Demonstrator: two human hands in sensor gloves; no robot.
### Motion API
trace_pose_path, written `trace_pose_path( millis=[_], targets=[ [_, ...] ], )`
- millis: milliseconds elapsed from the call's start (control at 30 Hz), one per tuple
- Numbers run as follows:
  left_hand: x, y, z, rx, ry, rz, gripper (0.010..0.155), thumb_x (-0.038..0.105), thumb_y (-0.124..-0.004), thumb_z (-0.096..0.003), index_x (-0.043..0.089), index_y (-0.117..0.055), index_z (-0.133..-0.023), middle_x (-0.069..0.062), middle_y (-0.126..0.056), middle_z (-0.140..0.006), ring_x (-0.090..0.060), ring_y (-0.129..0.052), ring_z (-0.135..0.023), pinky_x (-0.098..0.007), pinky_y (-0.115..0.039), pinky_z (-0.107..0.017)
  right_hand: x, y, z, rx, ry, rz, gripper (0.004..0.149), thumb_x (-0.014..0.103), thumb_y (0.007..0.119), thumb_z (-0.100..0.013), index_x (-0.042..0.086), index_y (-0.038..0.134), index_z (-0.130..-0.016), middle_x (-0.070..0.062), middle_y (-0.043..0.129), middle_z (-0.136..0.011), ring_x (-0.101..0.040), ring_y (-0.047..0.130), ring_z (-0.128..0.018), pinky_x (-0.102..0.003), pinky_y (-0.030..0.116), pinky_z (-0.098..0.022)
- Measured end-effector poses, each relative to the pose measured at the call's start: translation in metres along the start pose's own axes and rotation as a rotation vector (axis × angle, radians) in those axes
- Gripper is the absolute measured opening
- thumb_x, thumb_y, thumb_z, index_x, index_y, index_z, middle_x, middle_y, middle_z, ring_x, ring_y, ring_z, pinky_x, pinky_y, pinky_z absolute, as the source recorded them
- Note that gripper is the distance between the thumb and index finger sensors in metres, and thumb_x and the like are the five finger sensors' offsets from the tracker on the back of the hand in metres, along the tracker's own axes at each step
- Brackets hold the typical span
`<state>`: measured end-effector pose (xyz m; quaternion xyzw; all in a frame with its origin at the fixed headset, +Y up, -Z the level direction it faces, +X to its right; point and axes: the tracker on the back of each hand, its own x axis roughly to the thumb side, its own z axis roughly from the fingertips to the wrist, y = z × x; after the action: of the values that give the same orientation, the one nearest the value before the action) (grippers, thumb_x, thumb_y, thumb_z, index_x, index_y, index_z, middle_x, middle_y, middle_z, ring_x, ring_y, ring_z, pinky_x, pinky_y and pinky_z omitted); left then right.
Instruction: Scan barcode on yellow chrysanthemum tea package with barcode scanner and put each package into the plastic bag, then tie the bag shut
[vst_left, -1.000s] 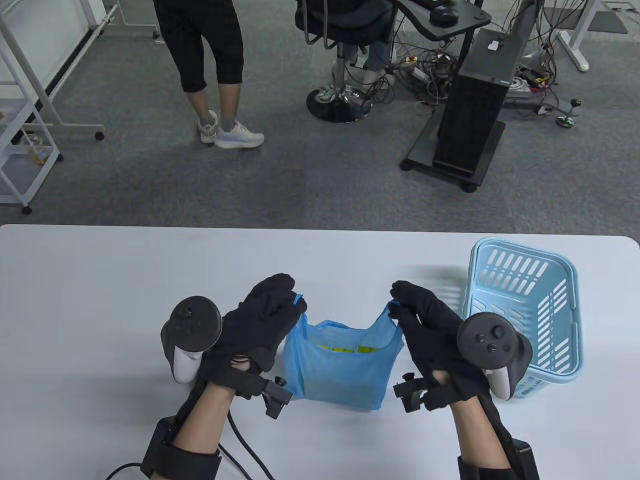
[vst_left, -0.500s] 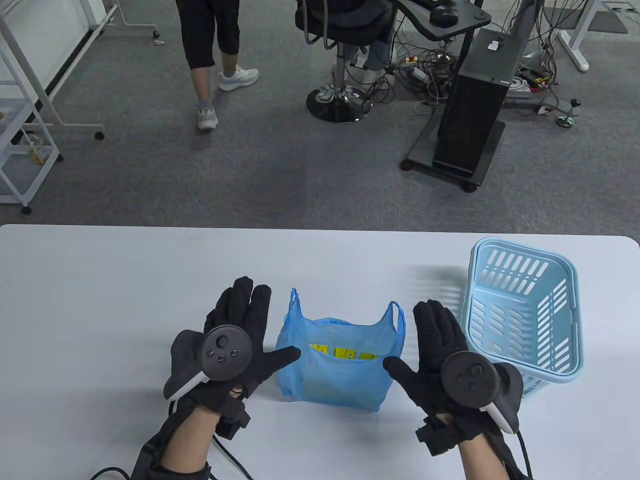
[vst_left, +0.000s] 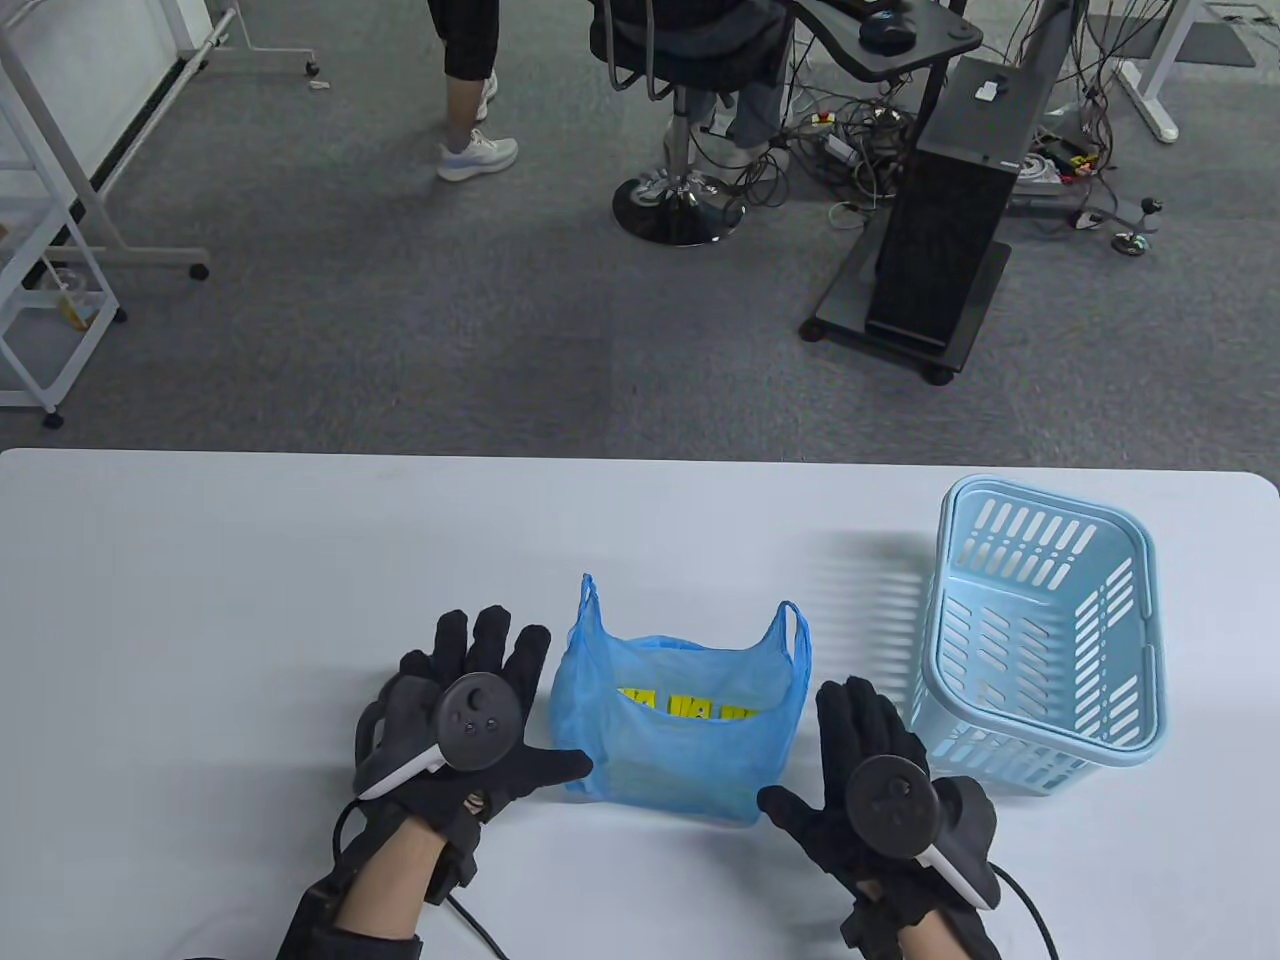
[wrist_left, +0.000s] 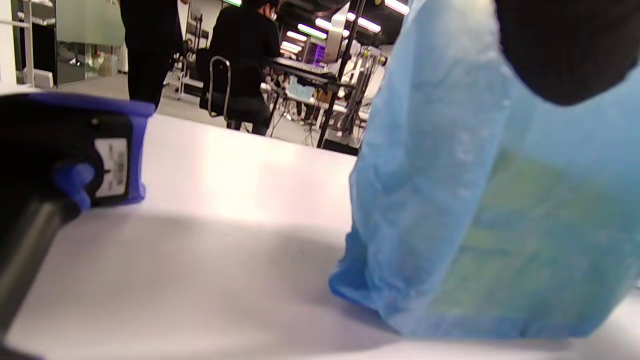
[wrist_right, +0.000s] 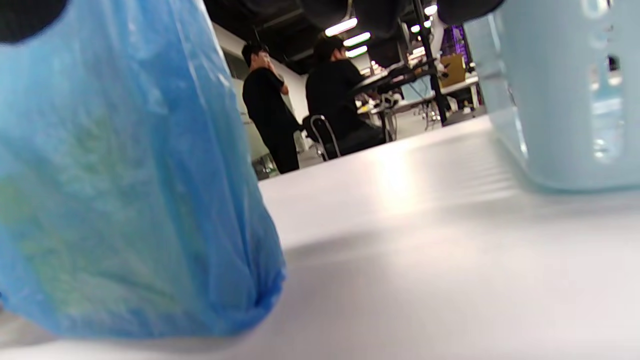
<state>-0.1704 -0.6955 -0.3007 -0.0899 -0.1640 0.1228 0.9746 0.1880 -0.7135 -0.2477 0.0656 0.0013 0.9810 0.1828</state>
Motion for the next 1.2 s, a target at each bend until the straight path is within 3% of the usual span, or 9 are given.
trace_pose_path(
  millis=[233,400,767,967,1200],
  targets=[
    [-0.013,-0.002,0.002,-0.078,0.02,0.07,0.113,0.079,-0.079,-0.0377,0.018,-0.032,-0.12,-0.026,-0.019,-0.121,-0.059,-0.018,-0.109,-0.081,-0.029,-0.066,-0.007,0.019,0.002,0.137,0.03,0.1,0.107,0.074,0.064,-0.032,0.012,0.029,-0.111,-0.019,0.029,-0.113,-0.043,0.039,-0.106,-0.07,0.042,-0.071],
    [-0.015,0.009,0.009,-0.014,0.009,0.084,0.112,0.079,-0.078,-0.0381,0.018,-0.034,-0.121,-0.026,-0.022,-0.122,-0.058,-0.014,-0.109,-0.081,-0.017,-0.062,-0.006,0.019,0.004,0.114,0.027,0.085,0.105,0.073,0.065,-0.031,0.012,0.031,-0.111,-0.019,0.032,-0.113,-0.042,0.041,-0.106,-0.069,0.043,-0.071],
    [-0.009,0.031,0.02,0.13,-0.115,0.303,0.105,0.078,-0.075,-0.0416,0.015,-0.043,-0.119,-0.027,-0.034,-0.121,-0.056,-0.039,-0.11,-0.078,-0.039,-0.066,0.004,0.009,0.005,0.012,-0.006,0.05,0.101,0.071,0.066,-0.032,0.013,0.038,-0.11,-0.017,0.04,-0.112,-0.041,0.047,-0.105,-0.067,0.048,-0.071],
    [0.002,0.046,0.028,0.214,-0.176,0.404,0.102,0.079,-0.073,-0.0434,0.012,-0.049,-0.117,-0.027,-0.047,-0.118,-0.055,-0.053,-0.106,-0.073,-0.05,-0.066,0.009,-0.018,0.003,-0.105,-0.025,-0.075,0.098,0.07,0.067,-0.033,0.014,0.041,-0.109,-0.016,0.044,-0.111,-0.04,0.05,-0.104,-0.064,0.05,-0.071],
    [0.031,0.083,0.051,0.431,-0.217,0.379,0.099,0.078,-0.073,-0.0437,0.012,-0.057,-0.116,-0.026,-0.051,-0.118,-0.055,-0.053,-0.107,-0.074,-0.05,-0.067,0.016,-0.065,-0.013,-0.216,-0.062,-0.171,0.09,0.064,0.07,-0.035,0.018,0.046,-0.109,-0.012,0.05,-0.112,-0.037,0.053,-0.104,-0.056,0.049,-0.075]
  ],
)
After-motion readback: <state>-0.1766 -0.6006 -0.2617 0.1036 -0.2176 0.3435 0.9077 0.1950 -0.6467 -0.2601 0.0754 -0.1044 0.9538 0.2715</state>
